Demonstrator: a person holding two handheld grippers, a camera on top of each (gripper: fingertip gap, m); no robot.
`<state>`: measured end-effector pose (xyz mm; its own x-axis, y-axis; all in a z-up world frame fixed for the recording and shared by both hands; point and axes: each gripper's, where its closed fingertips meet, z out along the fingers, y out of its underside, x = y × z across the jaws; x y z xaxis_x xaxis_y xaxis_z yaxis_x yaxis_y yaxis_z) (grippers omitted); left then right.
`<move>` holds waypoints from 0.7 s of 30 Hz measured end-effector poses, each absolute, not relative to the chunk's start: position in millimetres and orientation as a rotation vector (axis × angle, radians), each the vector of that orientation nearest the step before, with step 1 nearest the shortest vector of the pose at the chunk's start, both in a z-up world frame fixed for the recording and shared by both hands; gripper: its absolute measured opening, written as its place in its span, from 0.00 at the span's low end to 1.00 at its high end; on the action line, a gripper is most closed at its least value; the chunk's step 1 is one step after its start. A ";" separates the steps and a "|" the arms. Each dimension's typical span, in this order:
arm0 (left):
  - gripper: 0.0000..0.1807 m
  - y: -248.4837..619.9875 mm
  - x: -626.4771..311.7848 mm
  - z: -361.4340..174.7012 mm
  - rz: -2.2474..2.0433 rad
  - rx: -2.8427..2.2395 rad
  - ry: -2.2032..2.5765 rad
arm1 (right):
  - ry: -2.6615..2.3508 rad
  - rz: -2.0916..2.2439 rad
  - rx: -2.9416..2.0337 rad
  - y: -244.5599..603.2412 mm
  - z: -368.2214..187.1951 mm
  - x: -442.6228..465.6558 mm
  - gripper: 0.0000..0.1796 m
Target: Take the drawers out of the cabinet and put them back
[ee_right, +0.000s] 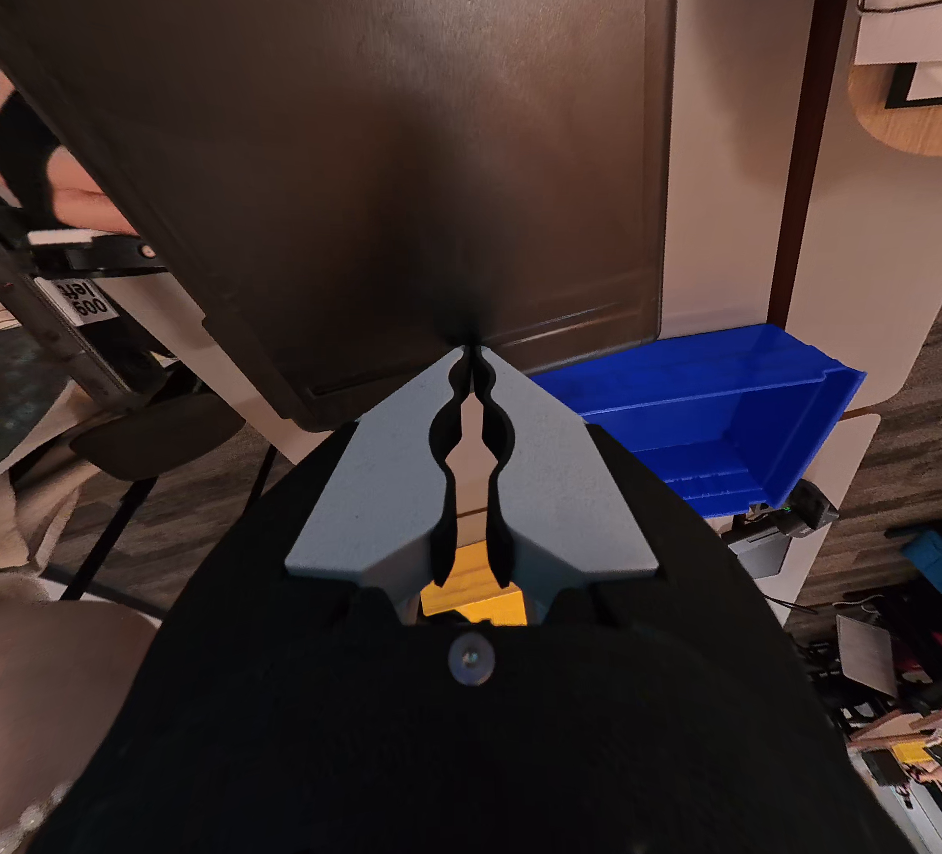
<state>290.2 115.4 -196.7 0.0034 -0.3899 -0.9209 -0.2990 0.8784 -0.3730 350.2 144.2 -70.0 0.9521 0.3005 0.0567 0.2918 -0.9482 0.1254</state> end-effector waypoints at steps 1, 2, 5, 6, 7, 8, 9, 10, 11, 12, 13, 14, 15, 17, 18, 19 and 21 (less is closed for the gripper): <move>0.00 114.4 291.0 -197.1 -0.093 -0.556 1.592 | 0.452 0.112 2.995 144.2 -70.0 350.3 0.00; 0.00 114.0 291.3 -197.0 -0.099 -0.556 1.588 | 0.450 0.112 3.000 144.3 -70.0 350.3 0.00; 0.00 113.6 291.2 -196.9 -0.126 -0.566 1.576 | 0.455 0.120 2.998 144.3 -69.8 350.6 0.00; 0.00 113.4 290.8 -196.5 -0.130 -0.564 1.571 | 0.455 0.130 2.998 144.4 -69.9 350.6 0.00; 0.00 113.3 289.8 -195.4 -0.130 -0.556 1.565 | 0.460 0.146 2.998 144.5 -69.9 350.6 0.00; 0.00 112.9 287.6 -193.7 -0.132 -0.552 1.560 | 0.460 0.164 2.999 144.6 -69.8 350.8 0.00; 0.00 111.6 284.1 -191.5 -0.147 -0.552 1.557 | 0.459 0.181 3.001 144.7 -69.9 350.9 0.00; 0.00 108.4 279.1 -188.3 -0.185 -0.551 1.556 | 0.459 0.198 3.004 144.9 -69.8 351.1 0.00; 0.00 105.0 272.7 -184.0 -0.240 -0.551 1.553 | 0.460 0.215 3.006 144.9 -69.7 351.2 0.00; 0.00 104.1 265.0 -178.1 -0.297 -0.564 1.542 | 0.461 0.235 3.011 145.0 -69.6 351.3 0.00; 0.00 106.2 256.3 -170.6 -0.354 -0.589 1.523 | 0.463 0.261 3.019 145.3 -69.6 351.6 0.00; 0.00 109.8 246.8 -160.7 -0.416 -0.610 1.500 | 0.466 0.295 3.030 145.5 -69.5 351.7 0.00; 0.00 115.2 236.8 -148.1 -0.478 -0.628 1.469 | 0.479 0.337 3.040 145.7 -69.3 351.9 0.00; 0.00 135.8 216.2 -117.7 -0.571 -0.674 1.391 | 0.543 0.438 3.065 146.5 -68.8 352.3 0.00; 0.00 149.4 206.6 -102.1 -0.604 -0.696 1.354 | 0.567 0.494 3.083 147.1 -68.6 352.6 0.00; 0.00 164.7 197.8 -87.3 -0.633 -0.723 1.321 | 0.573 0.594 3.111 149.1 -66.5 356.2 0.03; 0.02 197.8 182.6 -62.1 -0.689 -0.801 1.269 | 0.534 1.102 3.174 161.2 -43.8 380.6 0.38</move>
